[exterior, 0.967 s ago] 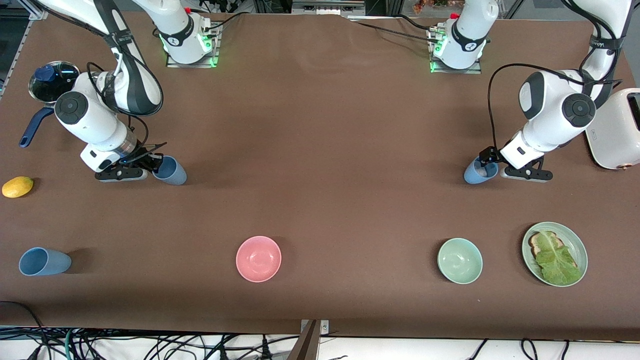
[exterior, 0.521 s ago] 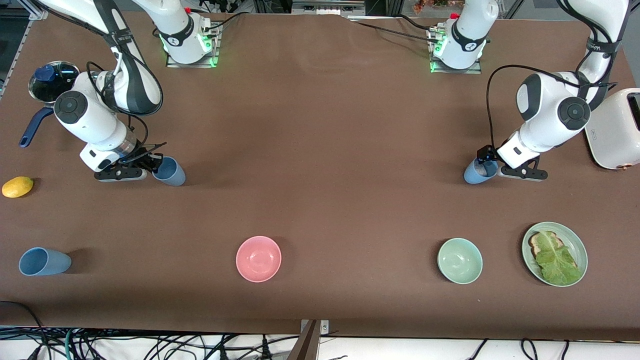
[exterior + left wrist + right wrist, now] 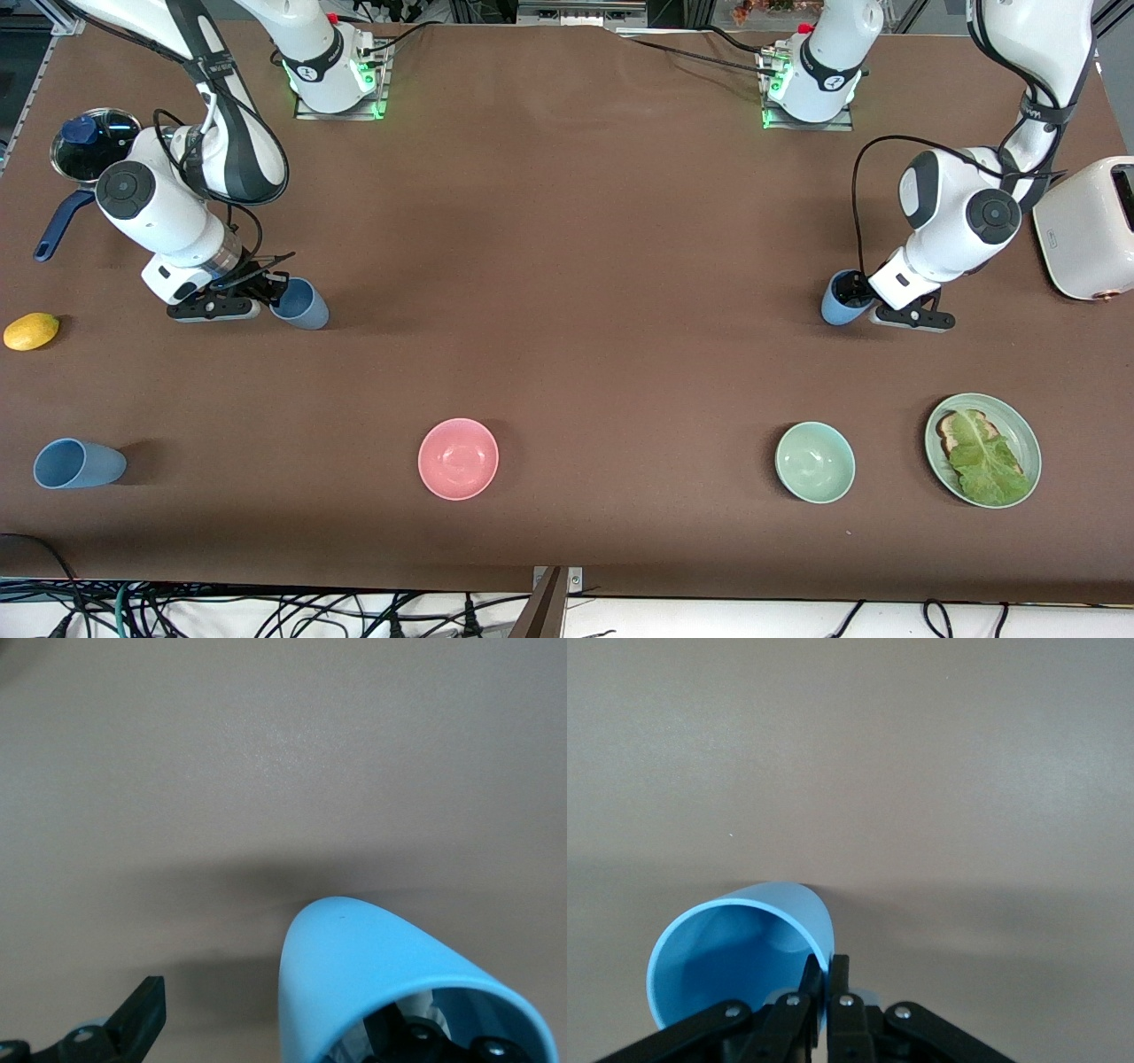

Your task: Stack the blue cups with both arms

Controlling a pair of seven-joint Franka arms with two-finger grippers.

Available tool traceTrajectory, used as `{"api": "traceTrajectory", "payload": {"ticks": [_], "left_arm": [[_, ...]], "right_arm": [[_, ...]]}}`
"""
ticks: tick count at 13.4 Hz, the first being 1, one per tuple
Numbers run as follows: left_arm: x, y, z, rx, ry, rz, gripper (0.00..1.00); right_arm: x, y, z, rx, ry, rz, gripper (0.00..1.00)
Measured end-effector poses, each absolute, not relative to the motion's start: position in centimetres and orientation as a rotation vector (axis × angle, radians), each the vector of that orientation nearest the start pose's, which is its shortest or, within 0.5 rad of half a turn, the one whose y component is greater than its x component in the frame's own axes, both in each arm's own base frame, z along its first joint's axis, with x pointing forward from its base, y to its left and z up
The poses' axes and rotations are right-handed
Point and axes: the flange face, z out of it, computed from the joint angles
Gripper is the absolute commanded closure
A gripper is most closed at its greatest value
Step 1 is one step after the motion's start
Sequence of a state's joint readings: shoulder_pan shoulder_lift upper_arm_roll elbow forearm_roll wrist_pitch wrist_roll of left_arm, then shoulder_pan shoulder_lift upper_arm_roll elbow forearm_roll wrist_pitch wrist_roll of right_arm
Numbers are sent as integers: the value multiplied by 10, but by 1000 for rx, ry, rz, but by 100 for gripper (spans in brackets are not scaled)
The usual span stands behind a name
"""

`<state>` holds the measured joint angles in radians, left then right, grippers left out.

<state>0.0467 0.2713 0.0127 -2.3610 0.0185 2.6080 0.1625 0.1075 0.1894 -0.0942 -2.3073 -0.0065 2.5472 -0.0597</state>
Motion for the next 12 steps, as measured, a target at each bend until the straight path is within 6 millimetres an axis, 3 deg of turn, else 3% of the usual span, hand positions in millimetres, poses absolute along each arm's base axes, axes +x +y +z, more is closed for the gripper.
{"api": "traceTrajectory", "payload": {"ticks": [5,6,12], "left_arm": [[508,30,211,-3126,187,33,94],[508,30,211,-3125,187,32,100],[510,30,214,-3125,186,18,100]], "right_arm": [[531,7,269,-3161,-127,-80,98],[531,7,269,-3161,-127,-80,98],[531,7,269,-3161,-126,-80,98]]}}
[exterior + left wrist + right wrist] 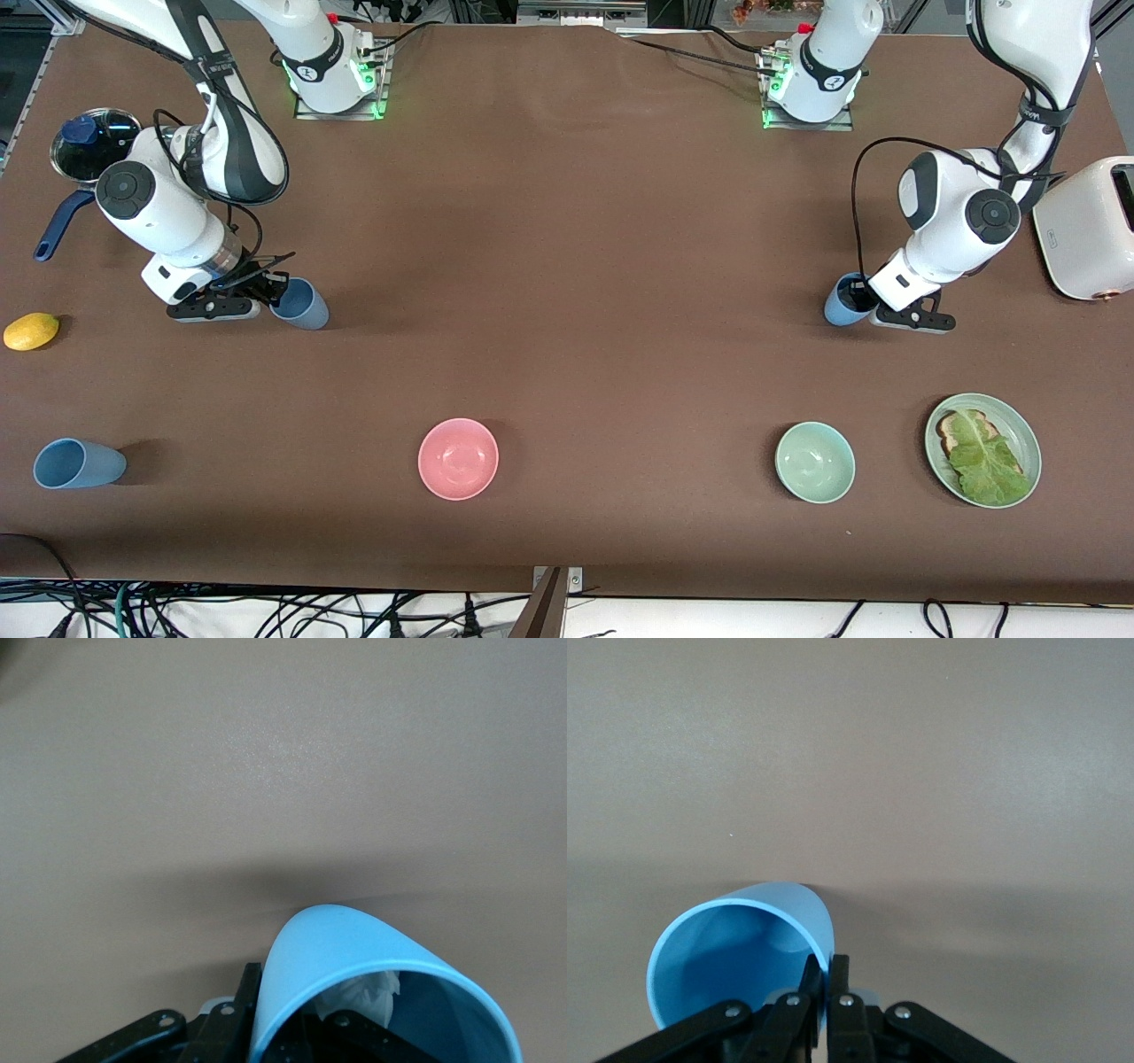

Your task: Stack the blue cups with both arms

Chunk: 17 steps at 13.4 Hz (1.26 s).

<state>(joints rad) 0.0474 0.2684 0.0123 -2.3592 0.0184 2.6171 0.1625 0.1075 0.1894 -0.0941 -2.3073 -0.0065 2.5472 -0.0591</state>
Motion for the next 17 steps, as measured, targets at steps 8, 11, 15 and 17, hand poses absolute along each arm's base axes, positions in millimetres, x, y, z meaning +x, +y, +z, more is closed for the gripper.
{"api": "traceTrajectory", "payload": {"ticks": [8,11,15,17], "left_arm": [[532,22,257,-3157,124,-66,100],[553,-15,292,-3206,29,-65,100],[556,-115,317,-3249,-171,-70,100],[548,-163,324,-3264,-276,-58,100]], "right_arm": [[531,7,269,-3161,-126,-80,98],[531,7,269,-3161,-126,-80,98],[531,7,269,-3161,-126,-80,98],[531,7,269,-3161,-126,-81,98]]}}
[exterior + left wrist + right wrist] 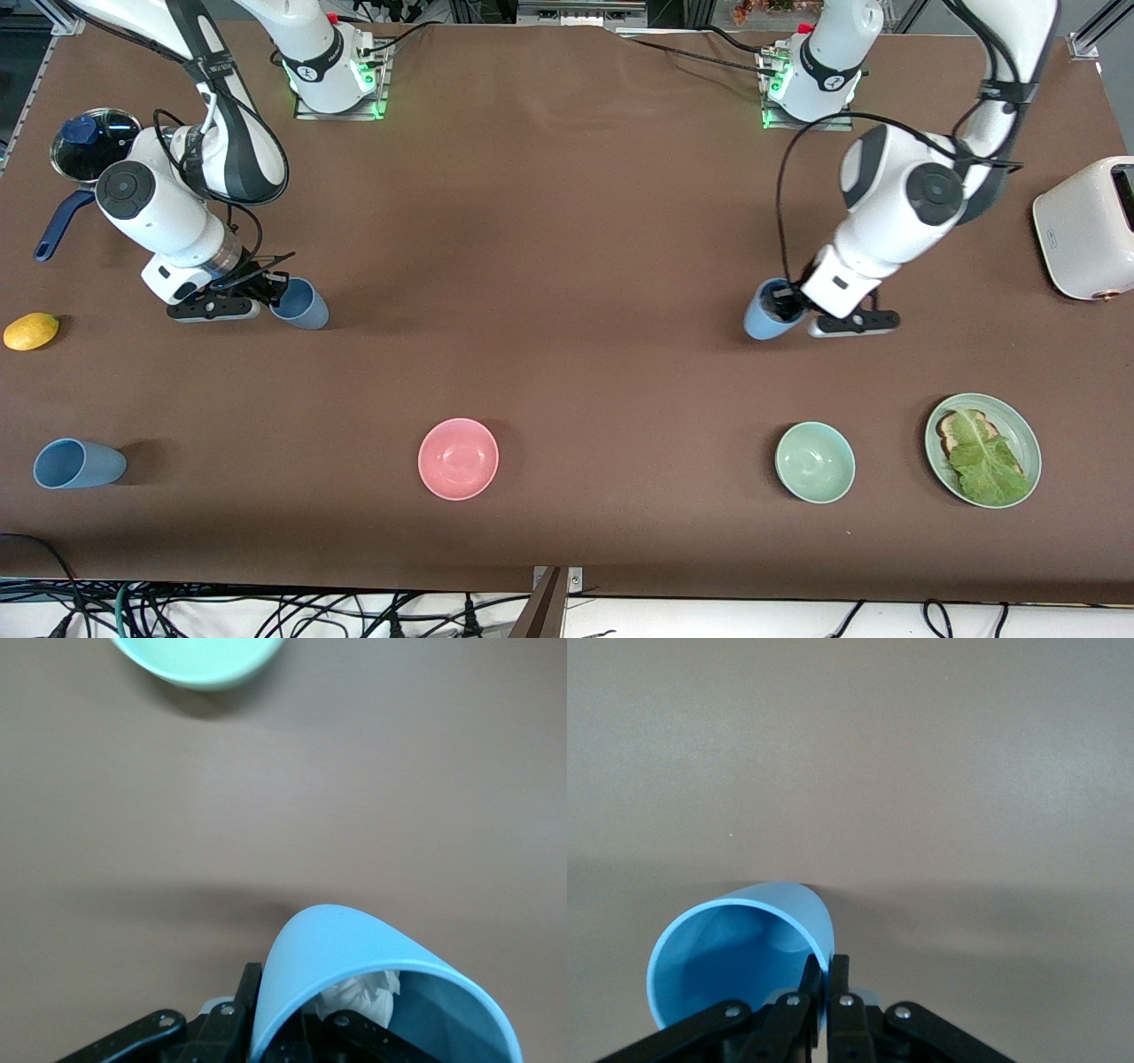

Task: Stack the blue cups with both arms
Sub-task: 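Carry the tissue cup with the left gripper toward the table middle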

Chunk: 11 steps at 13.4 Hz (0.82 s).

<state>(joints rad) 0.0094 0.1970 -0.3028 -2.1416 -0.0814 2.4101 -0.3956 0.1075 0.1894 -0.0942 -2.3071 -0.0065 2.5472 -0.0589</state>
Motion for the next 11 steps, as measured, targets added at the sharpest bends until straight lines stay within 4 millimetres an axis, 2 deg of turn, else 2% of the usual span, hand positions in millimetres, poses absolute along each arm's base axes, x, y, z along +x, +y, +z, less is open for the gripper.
{"api": "traceTrajectory", "payload": {"ticks": [4,8,11], "left_arm": [[522,-255,334,-3230,-442,-62,100],[487,-352,327,-3190,-579,-71,100],[462,-404,319,-3180,-636,-33,100]], "right_arm": [[531,7,269,-3161,-126,-83,98],[536,7,275,-3160,-126,-103,99],[541,7,281,-3160,-126,-112,99]]}}
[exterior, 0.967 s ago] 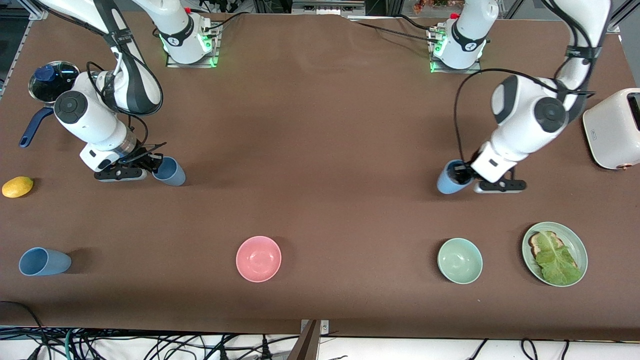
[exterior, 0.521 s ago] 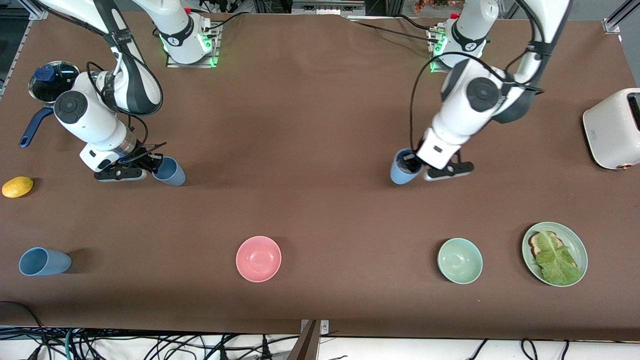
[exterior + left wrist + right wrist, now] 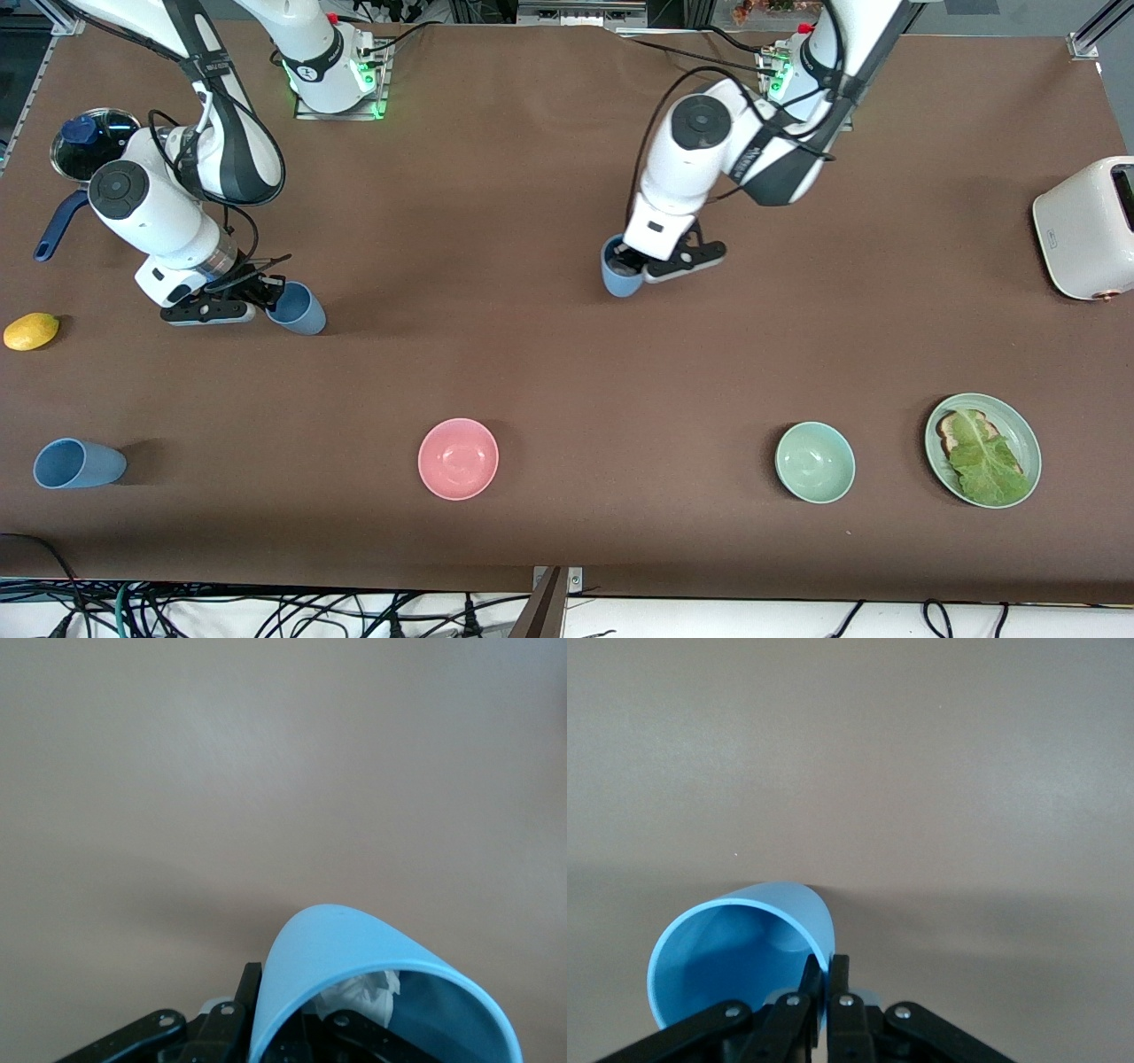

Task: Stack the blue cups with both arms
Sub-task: 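Carry the tissue cup with the left gripper toward the table middle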

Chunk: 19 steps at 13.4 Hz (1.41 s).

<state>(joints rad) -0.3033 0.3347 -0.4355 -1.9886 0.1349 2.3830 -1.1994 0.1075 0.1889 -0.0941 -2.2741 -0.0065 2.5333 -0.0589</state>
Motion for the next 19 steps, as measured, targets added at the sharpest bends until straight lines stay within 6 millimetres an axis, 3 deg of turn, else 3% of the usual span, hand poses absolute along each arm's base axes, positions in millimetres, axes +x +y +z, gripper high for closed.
{"api": "traceTrajectory", "payload": {"ticks": [3,7,12,16,18,19], "left_arm": [[442,-440,308,-3139,-654,-67,100],[421,-476,266,-3094,-632,-70,100],[435,-479,219,-3062,-623,-29,100],[443,-480,220,-3076,-643,-37,100],[448,-480,225,-3086,-656,-49,72],[450,-480,226,-3087,-666,-53,66]], "right_arm": [[542,7,283,-3160,-126,-110,99],[546,8,291,-3160,-126,-88,99],[557,8,310,-3160,-124,-55,99],[566,8,327,-3160,-123,-10,99],[570,10,335,-3160,-126,-10,99],[572,13,338,-3159,-133,-14,99]]}}
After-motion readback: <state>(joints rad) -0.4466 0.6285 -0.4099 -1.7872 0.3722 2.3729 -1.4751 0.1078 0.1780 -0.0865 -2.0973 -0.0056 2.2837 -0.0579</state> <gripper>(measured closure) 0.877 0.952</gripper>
